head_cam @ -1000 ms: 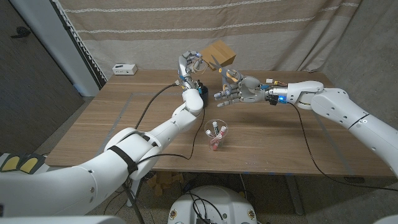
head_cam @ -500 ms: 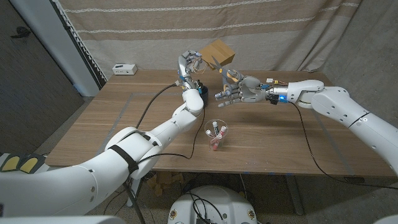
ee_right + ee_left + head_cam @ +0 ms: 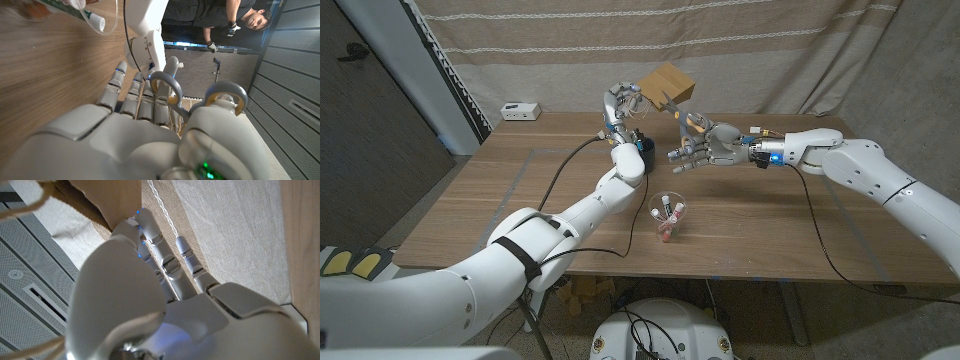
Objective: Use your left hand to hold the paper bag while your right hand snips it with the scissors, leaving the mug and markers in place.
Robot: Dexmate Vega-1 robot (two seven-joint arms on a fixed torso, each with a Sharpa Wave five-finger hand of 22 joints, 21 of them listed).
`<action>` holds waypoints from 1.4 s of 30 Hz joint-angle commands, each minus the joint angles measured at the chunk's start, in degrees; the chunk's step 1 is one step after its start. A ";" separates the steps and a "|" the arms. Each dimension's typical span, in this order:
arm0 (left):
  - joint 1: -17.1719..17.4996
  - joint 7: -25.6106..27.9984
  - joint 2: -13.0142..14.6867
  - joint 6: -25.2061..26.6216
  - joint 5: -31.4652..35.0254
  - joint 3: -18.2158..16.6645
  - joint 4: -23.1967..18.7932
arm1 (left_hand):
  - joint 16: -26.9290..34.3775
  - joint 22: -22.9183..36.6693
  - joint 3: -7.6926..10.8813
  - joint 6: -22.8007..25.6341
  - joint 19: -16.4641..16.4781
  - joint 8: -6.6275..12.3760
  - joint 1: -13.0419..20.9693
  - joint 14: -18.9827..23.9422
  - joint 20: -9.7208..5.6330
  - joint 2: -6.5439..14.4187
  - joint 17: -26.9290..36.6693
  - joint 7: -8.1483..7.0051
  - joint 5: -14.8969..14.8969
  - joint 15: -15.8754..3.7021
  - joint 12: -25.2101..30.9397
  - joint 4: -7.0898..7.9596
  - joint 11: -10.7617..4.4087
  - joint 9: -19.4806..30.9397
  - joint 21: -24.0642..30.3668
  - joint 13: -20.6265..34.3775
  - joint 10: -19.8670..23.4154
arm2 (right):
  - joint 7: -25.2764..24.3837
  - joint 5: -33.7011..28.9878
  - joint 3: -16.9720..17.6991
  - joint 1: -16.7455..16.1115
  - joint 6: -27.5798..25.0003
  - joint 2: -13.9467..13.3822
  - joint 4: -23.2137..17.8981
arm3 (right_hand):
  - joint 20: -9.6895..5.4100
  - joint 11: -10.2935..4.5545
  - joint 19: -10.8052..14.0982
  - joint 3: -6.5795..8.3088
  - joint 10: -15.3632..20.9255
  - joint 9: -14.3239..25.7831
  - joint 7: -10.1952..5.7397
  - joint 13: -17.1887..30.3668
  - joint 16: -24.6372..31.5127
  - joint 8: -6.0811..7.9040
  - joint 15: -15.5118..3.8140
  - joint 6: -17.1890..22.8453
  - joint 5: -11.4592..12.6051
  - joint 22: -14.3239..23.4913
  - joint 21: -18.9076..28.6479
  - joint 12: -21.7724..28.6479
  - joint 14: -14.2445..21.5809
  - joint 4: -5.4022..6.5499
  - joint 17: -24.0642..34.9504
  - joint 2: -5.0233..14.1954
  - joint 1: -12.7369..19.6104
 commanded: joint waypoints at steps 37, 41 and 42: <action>-0.39 -1.49 -0.42 -3.13 -1.06 -0.85 2.48 | -0.33 -0.14 5.36 0.26 -1.97 0.19 -2.49 0.28 -6.22 -1.64 2.08 -0.78 -0.79 -0.21 -0.52 -0.30 0.10 0.11 3.22 -0.20 0.07 | -0.38 0.08 0.36 0.07 -0.98 -0.71 0.18 | 0.08 -0.02 0.95 -0.15 0.57 0.18 -0.15 0.15 -0.15 -0.03 0.54 0.07 -0.35 0.32 -0.65 0.16 0.33 -0.52 0.06 0.18 0.22; -0.22 -1.36 -0.26 -2.95 -0.99 -0.91 2.11 | -0.36 -0.19 5.92 0.21 -2.10 0.48 -2.71 0.30 -6.28 -1.86 2.26 -0.91 -0.94 -0.21 -0.57 -0.34 0.09 0.65 3.58 -0.20 0.05 | -0.32 -0.01 0.35 0.02 -0.88 -0.78 0.11 | 0.09 0.00 0.96 -0.19 0.56 0.25 -0.10 0.15 -0.14 -0.01 0.57 -0.01 -0.37 0.32 -0.68 0.15 0.38 -0.51 0.07 0.12 0.16; -0.19 -1.41 -0.24 -2.96 -1.04 -0.95 2.05 | -0.36 -0.20 6.04 0.16 -2.14 0.48 -2.74 0.31 -6.32 -1.90 2.30 -0.89 -0.98 -0.21 -0.60 -0.36 0.08 0.70 3.66 -0.21 0.02 | -0.42 0.11 0.40 -0.02 -0.98 -0.79 0.06 | 0.09 0.00 0.96 -0.18 0.55 0.24 -0.06 0.15 -0.14 0.00 0.59 0.03 -0.36 0.32 -0.69 0.15 0.36 -0.51 0.07 0.12 0.16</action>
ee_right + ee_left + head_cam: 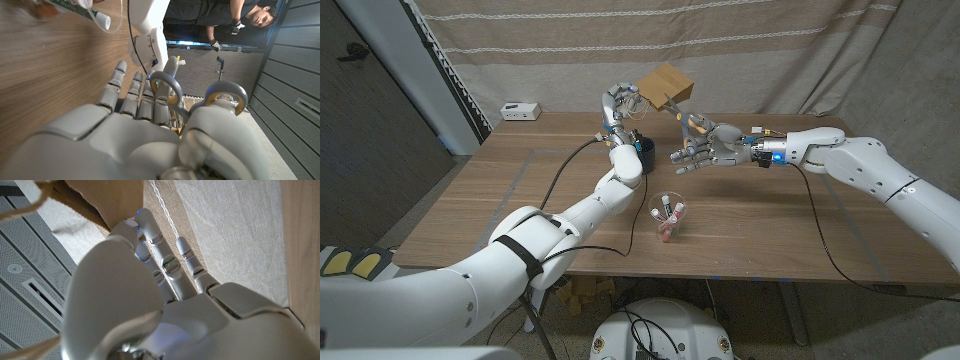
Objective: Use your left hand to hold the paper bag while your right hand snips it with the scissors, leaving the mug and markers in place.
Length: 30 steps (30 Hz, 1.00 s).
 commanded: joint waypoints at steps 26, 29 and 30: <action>0.23 -0.38 0.36 -0.54 -0.77 -0.68 -0.36 | -0.52 -0.19 3.83 0.41 -1.20 0.43 -1.70 0.36 -6.63 -0.93 0.43 -0.22 -0.88 -0.25 -0.22 -0.17 0.12 0.33 2.34 0.11 0.42 | -0.74 0.21 0.31 -0.36 -0.01 -0.28 -0.61 | -0.03 0.05 0.69 -0.23 0.58 0.29 -0.14 0.18 -0.16 0.13 0.24 0.26 -0.37 0.33 -0.34 0.16 0.13 -0.11 0.07 0.09 -0.06; 0.30 -0.59 0.30 -0.90 -0.87 -0.73 -0.31 | -0.54 -0.28 4.47 0.49 -1.33 0.36 -1.93 0.58 -6.68 -1.17 0.46 -0.30 -1.08 -0.26 -0.35 -0.21 0.13 0.19 2.77 -0.02 0.44 | -0.75 0.31 0.28 -0.33 -0.20 -0.29 -0.57 | -0.03 0.04 0.70 -0.23 0.59 0.21 -0.22 0.18 -0.15 0.11 0.29 0.30 -0.37 0.34 -0.35 0.16 0.16 -0.13 0.07 0.09 -0.04; 0.28 -0.71 0.28 -1.08 -0.88 -0.72 -0.21 | -0.65 -0.29 4.58 0.51 -1.35 0.45 -1.98 0.51 -6.69 -1.19 0.35 -0.32 -1.13 -0.25 -0.39 -0.20 0.12 0.33 2.87 -0.07 0.42 | -0.64 0.23 0.25 -0.32 -0.12 -0.30 -0.53 | -0.03 0.06 0.70 -0.23 0.60 0.21 -0.21 0.18 -0.15 0.11 0.30 0.30 -0.37 0.34 -0.35 0.17 0.16 -0.14 0.07 0.08 -0.02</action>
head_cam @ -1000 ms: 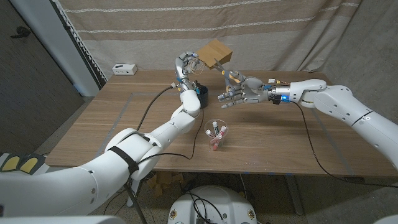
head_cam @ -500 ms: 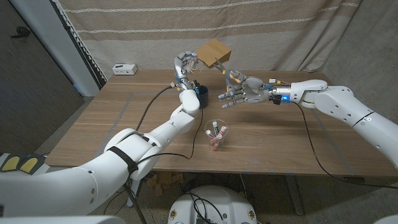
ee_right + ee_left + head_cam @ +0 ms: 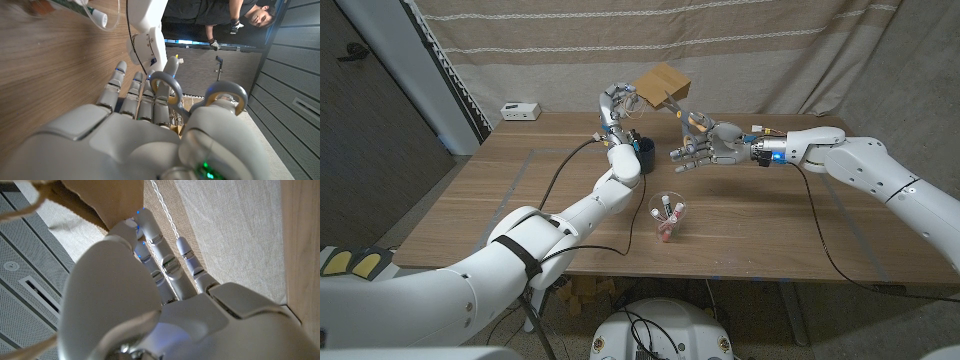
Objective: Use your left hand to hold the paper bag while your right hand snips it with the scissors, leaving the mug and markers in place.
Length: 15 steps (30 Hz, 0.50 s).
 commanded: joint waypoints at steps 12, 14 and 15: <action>0.74 -3.04 -0.20 -1.08 -1.33 -0.31 -0.43 | -0.11 -0.44 2.77 0.84 -0.74 0.18 -1.23 0.50 -6.76 -0.98 -0.17 -0.21 -0.90 -0.14 -0.49 -0.10 0.13 -0.38 1.94 -0.23 0.86 | -0.25 -0.29 -0.09 -0.02 -0.58 -0.49 0.04 | -0.02 -0.18 0.73 -0.23 0.43 0.13 -0.20 0.19 -0.17 0.20 0.46 0.31 0.07 0.34 -0.10 0.18 0.14 -0.23 0.08 0.06 0.04; 0.75 -3.54 -0.31 -1.26 -1.49 -0.28 -0.28 | -0.09 -0.49 3.03 0.91 -0.76 0.25 -1.32 0.59 -6.75 -1.03 -0.16 -0.20 -0.98 -0.14 -0.52 -0.09 0.14 -0.32 2.09 -0.26 0.88 | -0.05 -0.29 -0.20 0.20 -0.74 -0.42 0.22 | -0.02 -0.15 0.72 -0.26 0.44 0.15 -0.26 0.19 -0.16 0.18 0.49 0.22 0.06 0.34 -0.12 0.18 0.17 -0.23 0.08 0.02 0.00; 0.68 -3.61 -0.39 -1.47 -1.46 -0.24 -0.02 | -0.02 -0.54 3.27 0.91 -0.81 0.33 -1.35 0.71 -6.79 -1.12 -0.12 -0.17 -1.06 -0.14 -0.50 -0.13 0.14 -0.19 2.21 -0.24 0.94 | -0.03 -0.54 -0.29 0.32 -0.67 -0.43 0.24 | -0.02 -0.21 0.71 -0.27 0.40 0.07 -0.24 0.19 -0.16 0.16 0.49 0.29 0.06 0.34 -0.13 0.17 0.18 -0.22 0.08 0.01 -0.01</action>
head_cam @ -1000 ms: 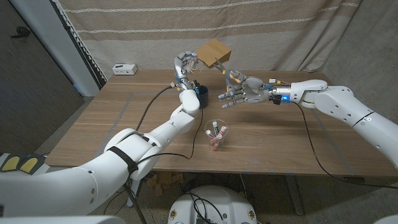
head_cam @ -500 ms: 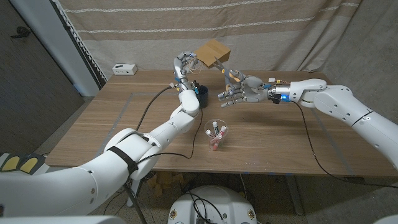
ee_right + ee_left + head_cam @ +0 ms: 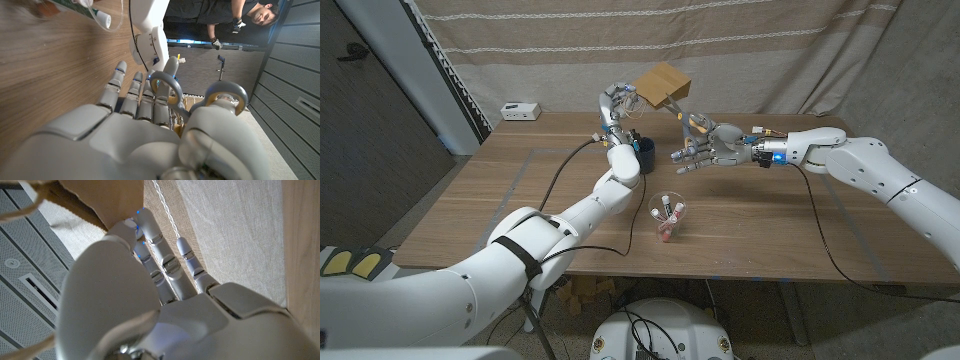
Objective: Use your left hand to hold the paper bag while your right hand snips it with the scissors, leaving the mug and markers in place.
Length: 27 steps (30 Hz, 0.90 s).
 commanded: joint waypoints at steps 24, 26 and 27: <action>0.43 -6.65 -0.49 -2.10 -2.01 0.10 0.85 | 0.51 -0.68 3.90 1.72 -0.03 -0.08 -1.31 1.33 -6.90 -1.80 0.15 0.58 -1.33 -0.15 0.06 -0.28 0.11 -1.48 2.10 -0.33 1.90 | 0.03 -1.47 -0.69 1.34 -0.50 -0.07 -0.27 | -0.03 -0.37 0.68 -0.28 0.39 0.10 -0.22 0.20 -0.17 0.31 0.51 0.53 0.12 0.35 -0.24 0.16 0.24 -0.30 0.09 0.05 0.00; 0.35 -6.92 -0.59 -2.44 -1.95 0.21 1.11 | 0.64 -0.75 4.17 1.79 0.00 -0.10 -1.37 1.43 -6.88 -1.88 0.20 0.51 -1.44 -0.14 0.13 -0.29 0.11 -1.60 2.16 -0.31 2.07 | 0.13 -1.55 -0.80 1.56 -0.57 0.02 -0.21 | -0.03 -0.35 0.68 -0.29 0.36 0.13 -0.18 0.19 -0.18 0.30 0.54 0.46 0.12 0.35 -0.25 0.14 0.23 -0.30 0.09 0.04 0.00; 0.33 -7.05 -0.63 -2.64 -1.96 0.23 1.22 | 0.60 -0.75 4.27 1.76 0.02 0.02 -1.42 1.36 -6.89 -1.96 0.10 0.52 -1.53 -0.14 -0.02 -0.28 0.12 -1.40 2.26 -0.48 1.97 | 0.10 -1.68 -0.83 1.60 -0.49 0.01 -0.24 | -0.02 -0.36 0.67 -0.29 0.37 0.15 -0.22 0.19 -0.19 0.32 0.61 0.50 0.12 0.35 -0.25 0.15 0.21 -0.30 0.08 0.05 0.00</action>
